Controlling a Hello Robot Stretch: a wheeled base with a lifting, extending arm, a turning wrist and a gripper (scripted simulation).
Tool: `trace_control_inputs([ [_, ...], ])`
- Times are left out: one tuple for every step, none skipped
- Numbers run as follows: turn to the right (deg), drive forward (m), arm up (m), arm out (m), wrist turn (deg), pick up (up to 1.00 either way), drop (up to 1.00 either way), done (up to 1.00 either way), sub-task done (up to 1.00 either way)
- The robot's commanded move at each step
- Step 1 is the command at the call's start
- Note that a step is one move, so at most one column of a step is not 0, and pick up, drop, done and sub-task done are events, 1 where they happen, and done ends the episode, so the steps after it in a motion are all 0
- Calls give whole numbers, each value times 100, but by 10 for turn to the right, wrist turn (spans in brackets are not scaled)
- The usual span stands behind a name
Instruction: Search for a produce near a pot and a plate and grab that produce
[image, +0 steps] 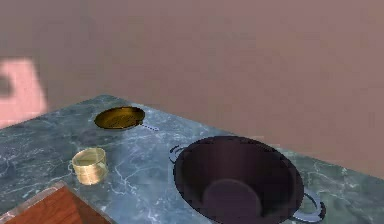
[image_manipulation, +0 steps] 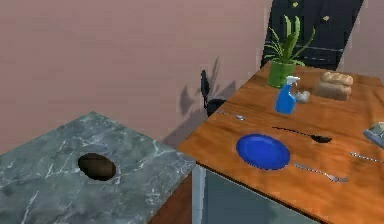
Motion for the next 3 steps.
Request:
trace_control_inputs([
  [-210,0,0,0,0,0,0,0,0],
  [0,0,50,0,0,0,0,0,0],
  [0,0,38,0,0,0,0,0,0],
])
